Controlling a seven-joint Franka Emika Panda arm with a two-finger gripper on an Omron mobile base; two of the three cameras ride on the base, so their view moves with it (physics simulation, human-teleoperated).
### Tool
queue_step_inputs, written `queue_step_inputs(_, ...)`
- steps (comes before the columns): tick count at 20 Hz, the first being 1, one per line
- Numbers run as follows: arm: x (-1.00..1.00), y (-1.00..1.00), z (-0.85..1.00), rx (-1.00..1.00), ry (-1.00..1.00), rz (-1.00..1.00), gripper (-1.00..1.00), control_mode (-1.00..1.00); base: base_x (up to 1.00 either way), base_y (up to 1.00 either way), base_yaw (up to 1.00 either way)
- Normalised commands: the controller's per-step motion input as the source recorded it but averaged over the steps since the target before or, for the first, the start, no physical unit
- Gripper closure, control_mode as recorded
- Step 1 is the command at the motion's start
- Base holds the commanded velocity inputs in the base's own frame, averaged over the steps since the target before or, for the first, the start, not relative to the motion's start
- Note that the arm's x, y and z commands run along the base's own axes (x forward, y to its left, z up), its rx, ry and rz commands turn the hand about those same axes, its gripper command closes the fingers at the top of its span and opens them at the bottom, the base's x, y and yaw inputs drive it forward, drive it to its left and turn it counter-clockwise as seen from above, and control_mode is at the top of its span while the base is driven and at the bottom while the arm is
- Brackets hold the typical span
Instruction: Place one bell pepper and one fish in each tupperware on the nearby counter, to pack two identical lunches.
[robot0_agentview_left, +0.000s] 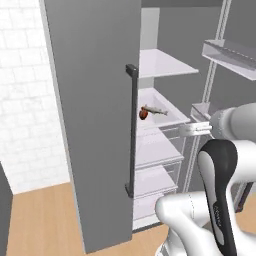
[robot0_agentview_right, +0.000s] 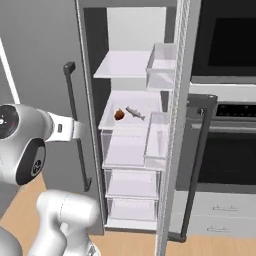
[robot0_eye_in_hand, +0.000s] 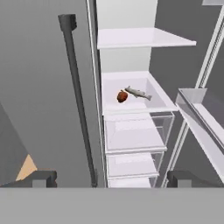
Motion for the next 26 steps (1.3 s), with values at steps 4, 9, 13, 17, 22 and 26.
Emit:
queue_step_inputs(4,0.0,0.0,0.0,0.0,0.0,0.0,-1.0,1.0,0.59,0.0,-0.24)
queue_step_inputs(9,0.0,0.0,0.0,0.0,0.0,0.0,-1.0,1.0,0.81,0.0,-0.16)
queue_step_inputs(13,0.0,0.0,0.0,0.0,0.0,0.0,-1.0,1.0,0.56,-0.02,-0.07)
queue_step_inputs(17,0.17,-0.04,-0.07,0.0,0.08,0.0,-1.0,-1.0,0.36,-0.05,-0.02)
queue_step_inputs(22,0.61,-0.15,-0.4,-0.02,0.15,0.0,-1.0,-1.0,0.0,0.0,0.0)
queue_step_inputs(26,0.48,-0.15,-0.61,-0.11,0.03,0.02,-1.0,-1.0,0.0,0.0,0.0)
